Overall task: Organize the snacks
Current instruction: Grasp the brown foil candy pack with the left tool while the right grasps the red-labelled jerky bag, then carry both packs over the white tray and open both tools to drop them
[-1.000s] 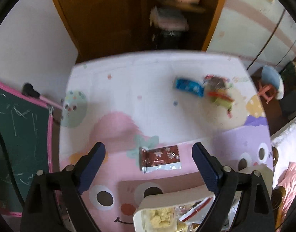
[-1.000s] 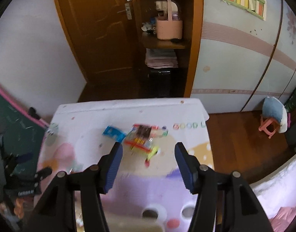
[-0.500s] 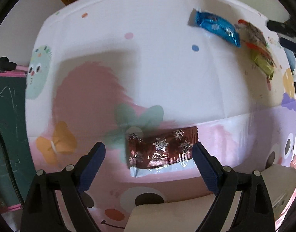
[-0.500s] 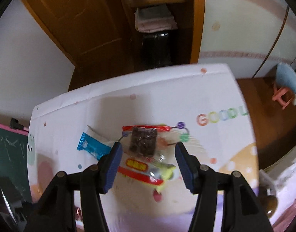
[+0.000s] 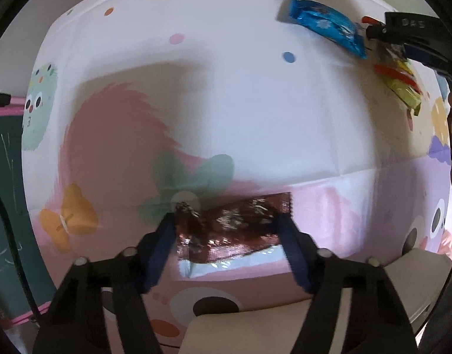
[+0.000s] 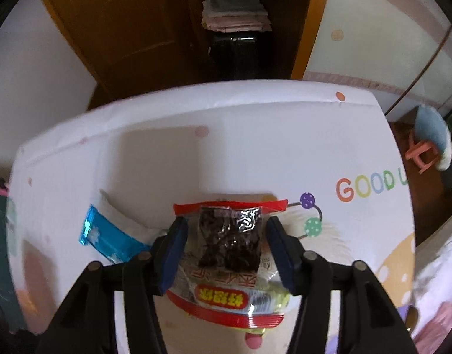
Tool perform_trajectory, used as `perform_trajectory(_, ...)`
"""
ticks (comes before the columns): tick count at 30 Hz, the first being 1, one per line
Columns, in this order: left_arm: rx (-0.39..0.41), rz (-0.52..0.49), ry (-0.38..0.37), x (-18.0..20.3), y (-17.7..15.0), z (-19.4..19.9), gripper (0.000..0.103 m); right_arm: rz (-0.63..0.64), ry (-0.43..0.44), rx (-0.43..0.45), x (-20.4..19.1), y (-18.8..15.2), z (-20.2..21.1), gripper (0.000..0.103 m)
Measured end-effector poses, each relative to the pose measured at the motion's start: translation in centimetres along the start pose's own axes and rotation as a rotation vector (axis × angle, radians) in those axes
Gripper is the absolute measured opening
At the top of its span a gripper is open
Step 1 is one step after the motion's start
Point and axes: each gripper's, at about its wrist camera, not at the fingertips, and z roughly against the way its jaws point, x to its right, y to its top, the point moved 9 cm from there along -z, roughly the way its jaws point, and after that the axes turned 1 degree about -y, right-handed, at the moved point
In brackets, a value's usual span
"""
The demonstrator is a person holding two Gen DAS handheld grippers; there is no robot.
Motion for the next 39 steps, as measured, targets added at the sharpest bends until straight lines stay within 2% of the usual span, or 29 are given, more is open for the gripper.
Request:
perform_trajectory(3, 0.006, -0.018, 0.012, 1.0, -0.5, 0.3, 0.053, 0.013, -0.014, -0.018, 0.1, -0.7, 0.4, 0.04)
perform_trajectory(6, 0.029, -0.019, 0.005, 1.7, -0.8, 0.7, 0.042, -0.009, 0.007, -0.023, 0.6, -1.7, 0.9, 0.04)
perform_trajectory(10, 0.089, -0.015, -0.031, 1.6, -0.8, 0.8, 0.036, -0.042, 0.044, 0.016, 1.4, -2.7, 2.6, 0.039)
perform_trajectory(13, 0.162, 0.015, -0.062, 0.9, -2.0, 1.9, 0.035, -0.066, 0.1, 0.068, 2.0, -3.6, 5.6, 0.039)
perform_trajectory(18, 0.312, 0.061, -0.114, 0.2, -2.6, 7.7, 0.034, -0.086, 0.196, 0.179, 2.5, -5.5, 12.3, 0.039)
perform_trajectory(24, 0.51, 0.055, -0.172, -0.7, -5.2, 18.4, 0.034, -0.06, 0.317, 0.308, 2.2, -7.8, 21.4, 0.039)
perform_trajectory(28, 0.652, 0.012, -0.197, 0.4, -10.0, 24.9, 0.034, 0.007, 0.367, 0.426, 0.9, -12.1, 28.7, 0.04)
perform_trajectory(31, 0.747, -0.031, -0.216, 1.1, -14.7, 29.0, 0.034, 0.062, 0.38, 0.502, -0.1, -15.9, 32.9, 0.04)
perform_trajectory(35, 0.831, -0.07, -0.233, 2.0, -19.8, 31.8, 0.034, 0.139, 0.4, 0.597, -1.0, -20.7, 37.9, 0.04)
perform_trajectory(39, 0.904, -0.097, -0.238, 2.7, -23.8, 33.0, 0.034, 0.185, 0.383, 0.686, -1.5, -24.9, 41.1, 0.04)
